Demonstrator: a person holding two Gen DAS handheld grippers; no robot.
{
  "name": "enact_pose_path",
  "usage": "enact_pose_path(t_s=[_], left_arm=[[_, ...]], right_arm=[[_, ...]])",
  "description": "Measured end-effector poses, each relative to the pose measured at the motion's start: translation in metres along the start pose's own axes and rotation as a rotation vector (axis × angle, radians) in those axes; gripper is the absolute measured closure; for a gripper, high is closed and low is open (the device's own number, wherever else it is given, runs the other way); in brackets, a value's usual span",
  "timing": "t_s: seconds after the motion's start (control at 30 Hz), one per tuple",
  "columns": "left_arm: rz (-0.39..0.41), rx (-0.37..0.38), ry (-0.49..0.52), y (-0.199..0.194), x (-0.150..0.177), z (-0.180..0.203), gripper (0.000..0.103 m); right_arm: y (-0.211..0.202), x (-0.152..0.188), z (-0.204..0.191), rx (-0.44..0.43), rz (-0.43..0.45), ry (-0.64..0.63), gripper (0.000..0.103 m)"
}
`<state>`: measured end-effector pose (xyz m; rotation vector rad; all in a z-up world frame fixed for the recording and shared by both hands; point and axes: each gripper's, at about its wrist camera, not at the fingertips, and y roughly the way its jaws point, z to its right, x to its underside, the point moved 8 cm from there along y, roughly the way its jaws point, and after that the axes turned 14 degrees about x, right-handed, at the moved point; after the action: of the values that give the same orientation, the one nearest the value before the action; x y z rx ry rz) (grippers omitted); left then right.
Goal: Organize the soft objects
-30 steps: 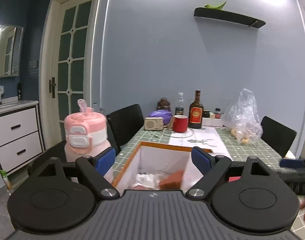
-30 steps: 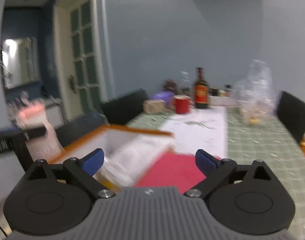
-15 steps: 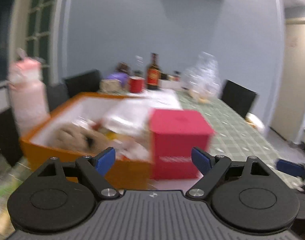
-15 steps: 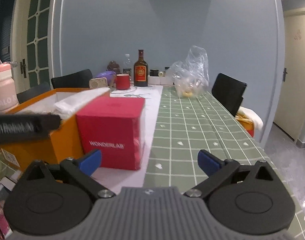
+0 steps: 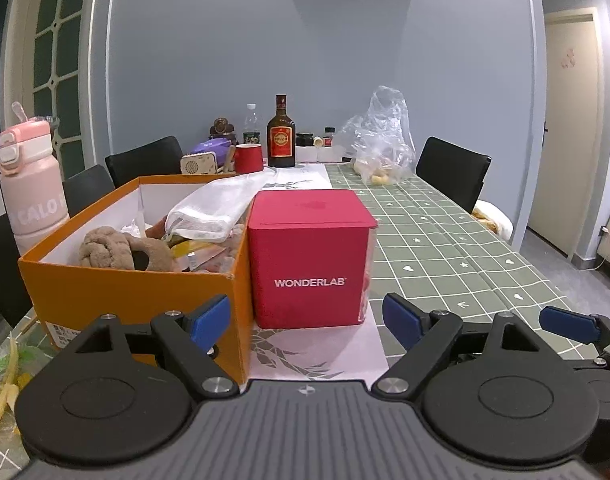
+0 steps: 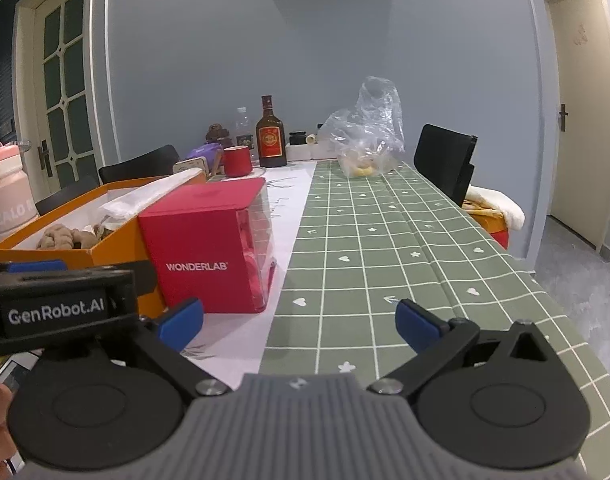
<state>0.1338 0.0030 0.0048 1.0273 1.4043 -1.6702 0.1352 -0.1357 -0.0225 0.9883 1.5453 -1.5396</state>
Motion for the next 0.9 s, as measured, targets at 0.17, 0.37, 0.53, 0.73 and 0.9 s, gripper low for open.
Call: enact_pose_path(t_s=[0.17, 0.37, 0.53, 0.73, 0.9], left_arm=[[0.003, 0.004, 0.024, -0.003, 0.001, 0.011, 0.003], [0.007, 0.010, 0.030, -0.006, 0.004, 0.019, 0.003], [0.009, 0.009, 0.034, -0.006, 0.005, 0.021, 0.003], [0.009, 0.003, 0.033, -0.008, 0.005, 0.025, 0.003], [0.007, 0.004, 0.030, -0.008, 0.006, 0.023, 0.003]], right_arm=[[-0.005, 0.004, 0.007, 0.003, -0.002, 0.012, 0.003], [-0.008, 0.005, 0.011, 0.005, 0.003, 0.011, 0.003], [-0.008, 0.006, 0.013, 0.009, 0.003, 0.010, 0.003], [-0.008, 0.006, 0.014, 0.005, 0.003, 0.009, 0.003], [-0.008, 0.006, 0.013, 0.008, 0.003, 0.002, 0.003]])
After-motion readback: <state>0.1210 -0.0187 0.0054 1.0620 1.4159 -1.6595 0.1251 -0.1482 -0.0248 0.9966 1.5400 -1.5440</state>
